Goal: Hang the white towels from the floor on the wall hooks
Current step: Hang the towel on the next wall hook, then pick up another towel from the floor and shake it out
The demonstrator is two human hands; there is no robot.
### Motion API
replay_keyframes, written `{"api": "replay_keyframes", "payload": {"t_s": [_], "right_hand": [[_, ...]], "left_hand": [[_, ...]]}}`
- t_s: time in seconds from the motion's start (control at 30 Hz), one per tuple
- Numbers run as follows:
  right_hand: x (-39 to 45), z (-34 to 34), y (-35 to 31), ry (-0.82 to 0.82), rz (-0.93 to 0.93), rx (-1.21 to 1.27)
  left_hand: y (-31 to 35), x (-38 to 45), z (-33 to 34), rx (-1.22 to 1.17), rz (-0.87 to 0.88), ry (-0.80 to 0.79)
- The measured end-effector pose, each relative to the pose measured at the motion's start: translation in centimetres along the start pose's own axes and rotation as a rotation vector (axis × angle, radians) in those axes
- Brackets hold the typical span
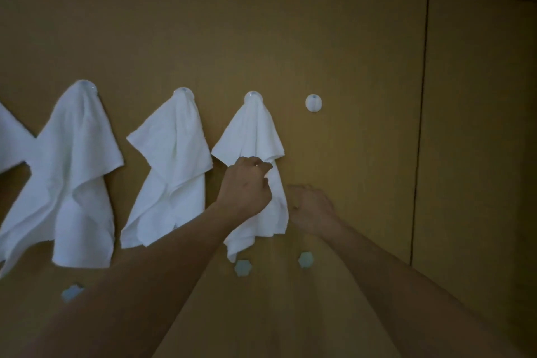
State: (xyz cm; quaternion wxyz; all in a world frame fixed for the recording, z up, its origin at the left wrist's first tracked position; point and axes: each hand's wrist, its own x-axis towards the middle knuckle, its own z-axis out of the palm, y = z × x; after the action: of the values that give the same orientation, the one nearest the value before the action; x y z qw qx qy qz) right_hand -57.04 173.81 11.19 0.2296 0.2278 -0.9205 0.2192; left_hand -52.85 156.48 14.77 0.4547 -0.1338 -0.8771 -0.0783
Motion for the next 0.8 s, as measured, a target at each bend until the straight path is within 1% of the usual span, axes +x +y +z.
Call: {"api": "replay_keyframes", "payload": {"t_s": [0.1, 0.2, 0.33, 0.5, 0.6, 0.73, 0.8], "right_hand": [[-4.0, -1.9, 0.3, 0.072, 0.097, -0.081], [-9.2, -3.4, 0.4, 0.112, 0.268, -0.22], [-19.6, -5.5, 0.5, 0.073, 0.493, -0.387], [-34.8, -10.3, 0.1, 0.048, 0.794, -0.478], [-44.6, -13.4, -0.9, 0.097, 0.934, -0.541], [-59.8, -17.8, -3.3, 0.16, 1.151, -0.576], [-68.0, -19.9, -4.8, 0.191, 1.243, -0.589]], "left_hand": [[1.9, -1.4, 0.3, -0.106, 0.083, -0.033], [4.9, -4.0, 1.2, -0.248, 0.16, -0.088], [11.4, -8.6, 2.2, -0.38, 0.283, -0.199], [22.8, -15.6, 0.3, -0.566, 0.424, -0.317], [30.0, -20.1, -2.5, -0.666, 0.528, -0.382], [41.1, -27.4, -8.0, -0.768, 0.751, -0.468], [46.9, -31.8, -11.3, -0.82, 0.822, -0.5]]}}
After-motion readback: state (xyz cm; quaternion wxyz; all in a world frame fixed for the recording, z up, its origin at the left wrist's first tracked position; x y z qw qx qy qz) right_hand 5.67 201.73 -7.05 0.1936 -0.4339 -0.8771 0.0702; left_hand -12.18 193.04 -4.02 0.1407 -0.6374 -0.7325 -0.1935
